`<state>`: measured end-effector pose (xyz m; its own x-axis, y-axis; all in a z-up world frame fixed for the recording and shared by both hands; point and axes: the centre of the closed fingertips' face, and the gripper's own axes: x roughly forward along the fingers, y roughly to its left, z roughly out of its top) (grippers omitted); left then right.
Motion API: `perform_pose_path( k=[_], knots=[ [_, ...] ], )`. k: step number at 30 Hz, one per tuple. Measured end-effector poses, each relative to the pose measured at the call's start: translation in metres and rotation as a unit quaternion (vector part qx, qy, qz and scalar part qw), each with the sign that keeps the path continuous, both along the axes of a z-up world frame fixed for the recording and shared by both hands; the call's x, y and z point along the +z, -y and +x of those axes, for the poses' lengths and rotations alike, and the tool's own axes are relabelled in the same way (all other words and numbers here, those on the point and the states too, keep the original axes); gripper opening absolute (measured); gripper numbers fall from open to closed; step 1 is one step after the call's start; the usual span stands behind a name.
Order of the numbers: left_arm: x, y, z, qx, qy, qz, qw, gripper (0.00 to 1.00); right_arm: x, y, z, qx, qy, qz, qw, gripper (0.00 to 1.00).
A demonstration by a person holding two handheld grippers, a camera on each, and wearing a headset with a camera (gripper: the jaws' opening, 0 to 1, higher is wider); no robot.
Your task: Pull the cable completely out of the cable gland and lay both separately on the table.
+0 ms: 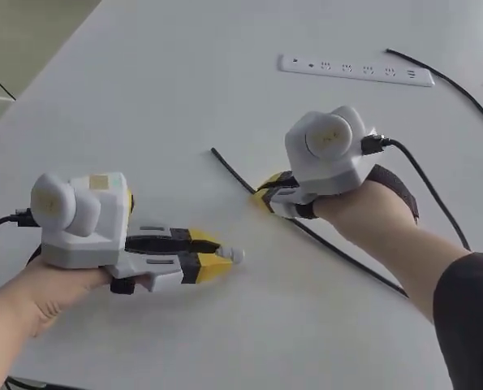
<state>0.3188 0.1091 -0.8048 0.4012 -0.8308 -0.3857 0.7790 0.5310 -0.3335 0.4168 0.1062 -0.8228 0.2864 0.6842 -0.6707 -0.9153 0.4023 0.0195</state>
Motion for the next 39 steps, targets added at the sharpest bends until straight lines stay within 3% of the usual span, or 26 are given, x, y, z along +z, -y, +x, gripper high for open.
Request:
perform_pose_path(
  k=[3, 9, 13, 15, 26, 35, 37, 39],
  knots=[
    [-0.006, -0.001, -0.001, -0.003, 0.001, 0.011, 0.9999, 0.15, 0.0, 0.0, -0.001, 0.004, 0.002, -0.001, 1.0, 0.05],
    [-0.007, -0.002, -0.003, -0.003, 0.004, 0.005, 1.0, 0.15, 0.001, 0.0, -0.001, 0.006, 0.006, -0.005, 1.0, 0.1],
    [-0.012, -0.003, -0.005, -0.008, 0.014, 0.01, 0.9998, 0.15, 0.001, 0.0, -0.001, 0.006, 0.008, -0.006, 0.9999, 0.12],
    [-0.01, -0.005, -0.006, -0.008, 0.034, 0.006, 0.9994, 0.16, 0.001, 0.0, 0.0, 0.005, 0.009, -0.006, 0.9999, 0.15],
    [-0.009, -0.004, -0.008, -0.008, 0.032, 0.008, 0.9994, 0.17, -0.001, 0.0, 0.001, 0.006, 0.007, -0.003, 1.0, 0.2],
    [-0.004, -0.008, -0.002, 0.012, 0.04, -0.003, 0.9991, 0.37, -0.001, -0.002, -0.003, 0.001, 0.004, 0.001, 1.0, 0.23],
    [-0.003, -0.009, -0.001, 0.017, 0.039, -0.009, 0.9991, 0.4, -0.001, -0.003, 0.0, 0.002, 0.015, 0.001, 0.9999, 0.28],
    [-0.001, -0.01, 0.001, 0.024, 0.035, -0.015, 0.999, 0.47, -0.001, -0.002, -0.001, -0.001, 0.006, 0.003, 1.0, 0.31]
  ],
)
